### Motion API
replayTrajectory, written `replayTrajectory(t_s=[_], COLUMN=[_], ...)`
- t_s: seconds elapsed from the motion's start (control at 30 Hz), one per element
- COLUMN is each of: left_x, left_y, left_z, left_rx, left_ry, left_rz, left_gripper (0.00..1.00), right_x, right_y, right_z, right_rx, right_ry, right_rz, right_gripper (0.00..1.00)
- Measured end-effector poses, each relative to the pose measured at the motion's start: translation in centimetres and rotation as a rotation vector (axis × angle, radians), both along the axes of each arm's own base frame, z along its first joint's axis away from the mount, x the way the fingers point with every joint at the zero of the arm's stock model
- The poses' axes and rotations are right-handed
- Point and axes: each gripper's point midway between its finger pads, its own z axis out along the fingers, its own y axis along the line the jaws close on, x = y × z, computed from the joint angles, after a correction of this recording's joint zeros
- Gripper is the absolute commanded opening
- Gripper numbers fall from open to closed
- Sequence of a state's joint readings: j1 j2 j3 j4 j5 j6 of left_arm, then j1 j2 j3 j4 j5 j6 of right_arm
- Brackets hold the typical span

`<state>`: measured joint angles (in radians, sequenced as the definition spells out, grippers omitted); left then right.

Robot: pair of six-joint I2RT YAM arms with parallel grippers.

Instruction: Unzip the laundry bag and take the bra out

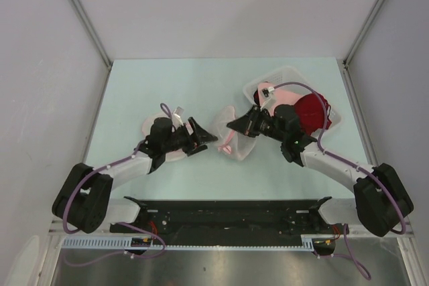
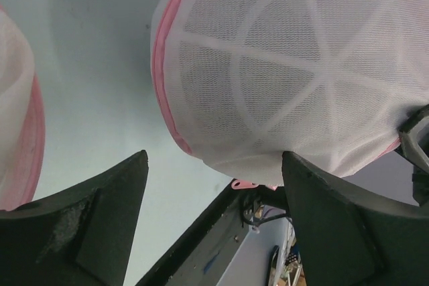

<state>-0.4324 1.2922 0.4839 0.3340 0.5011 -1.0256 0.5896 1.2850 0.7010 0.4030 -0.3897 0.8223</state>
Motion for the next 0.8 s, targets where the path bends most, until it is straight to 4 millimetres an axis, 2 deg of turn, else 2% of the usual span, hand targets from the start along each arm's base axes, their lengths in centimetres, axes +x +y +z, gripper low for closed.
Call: replayTrajectory(t_s=[0.2, 0.23, 0.27, 0.33, 0.5, 0.63, 0.73, 0.77, 0.8], left_x=[0.8, 0.9, 1.0, 1.2, 1.0, 0.6, 1.0, 1.2, 1.3], left_y=[-0.4, -0.4, -0.4, -0.4, -0.2, 0.1, -0.2, -0.3, -0.5], left_z=[1.0, 1.1, 1.2, 1.5, 1.4, 1.0, 0.9, 1.0, 1.1], left_rx=[-0.057, -0.061, -0.065, -0.073, -0.117, -0.166, -0.21, -0.231, -0.252], left_ry=[-0.047, -0.052, -0.057, -0.069, -0.076, -0.075, -0.073, -0.077, -0.074], left_rz=[0.019, 0.021, 0.025, 0.032, 0.06, 0.078, 0.085, 0.086, 0.087], left_gripper=[0.77, 0.79, 0.89, 0.99, 0.99, 0.89, 0.76, 0.63, 0.57], right_x=[0.1, 0.1, 0.1, 0.3, 0.3, 0.2, 0.3, 0.4, 0.5], right_y=[0.1, 0.1, 0.1, 0.1, 0.0, 0.2, 0.5, 0.6, 0.6], right_z=[0.8, 0.9, 0.9, 1.0, 0.6, 0.4, 0.2, 0.2, 0.2], right_rx=[0.047, 0.053, 0.058, 0.076, 0.1, 0.122, 0.144, 0.152, 0.159], right_ry=[0.003, 0.002, 0.004, 0.007, 0.033, 0.057, 0.073, 0.078, 0.081], right_rz=[0.009, 0.011, 0.012, 0.011, 0.012, 0.027, 0.036, 0.036, 0.036], right_gripper=[0.0, 0.0, 0.0, 0.0, 0.0, 0.0, 0.0, 0.0, 0.0])
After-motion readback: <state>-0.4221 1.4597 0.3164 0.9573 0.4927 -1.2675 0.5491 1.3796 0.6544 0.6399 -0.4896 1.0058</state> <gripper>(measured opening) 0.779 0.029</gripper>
